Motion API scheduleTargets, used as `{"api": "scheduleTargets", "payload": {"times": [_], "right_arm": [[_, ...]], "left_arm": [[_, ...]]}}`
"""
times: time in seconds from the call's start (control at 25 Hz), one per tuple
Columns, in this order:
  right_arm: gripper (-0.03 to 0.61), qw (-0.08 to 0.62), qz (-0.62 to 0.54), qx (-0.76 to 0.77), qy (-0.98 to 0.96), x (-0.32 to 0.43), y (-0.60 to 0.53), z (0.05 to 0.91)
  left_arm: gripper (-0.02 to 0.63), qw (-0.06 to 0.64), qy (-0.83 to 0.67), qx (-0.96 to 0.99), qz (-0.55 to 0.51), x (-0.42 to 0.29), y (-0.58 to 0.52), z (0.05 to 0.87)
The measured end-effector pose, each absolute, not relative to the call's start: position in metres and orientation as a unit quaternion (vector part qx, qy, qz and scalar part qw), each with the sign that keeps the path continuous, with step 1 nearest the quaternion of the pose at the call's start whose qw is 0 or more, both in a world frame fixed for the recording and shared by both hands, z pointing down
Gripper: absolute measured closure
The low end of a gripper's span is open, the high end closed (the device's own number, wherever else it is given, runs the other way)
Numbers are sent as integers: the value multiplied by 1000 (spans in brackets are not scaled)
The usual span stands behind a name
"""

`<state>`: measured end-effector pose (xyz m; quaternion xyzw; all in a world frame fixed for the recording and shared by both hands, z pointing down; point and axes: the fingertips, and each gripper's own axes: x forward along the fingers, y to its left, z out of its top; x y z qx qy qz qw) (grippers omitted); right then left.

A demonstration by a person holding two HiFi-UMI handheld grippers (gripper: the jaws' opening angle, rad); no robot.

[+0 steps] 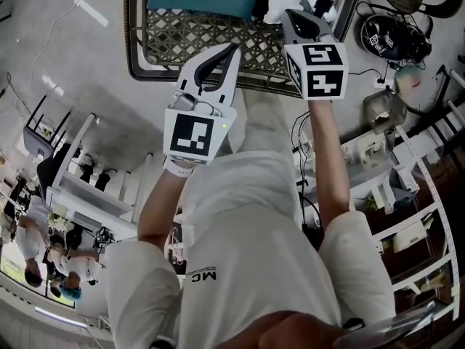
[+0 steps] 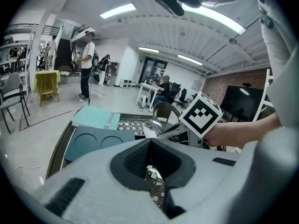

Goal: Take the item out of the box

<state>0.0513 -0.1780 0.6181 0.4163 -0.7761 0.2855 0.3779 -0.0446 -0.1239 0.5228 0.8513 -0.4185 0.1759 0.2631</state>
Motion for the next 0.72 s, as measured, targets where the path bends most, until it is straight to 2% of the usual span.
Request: {"api": "scheduleTargets", "payload": {"times": [0.72], "right_arm": [[566,217,149,500,-825,68,-139,391]], "left_arm": [[597,176,-447,868,125,-57,-101,377]]}}
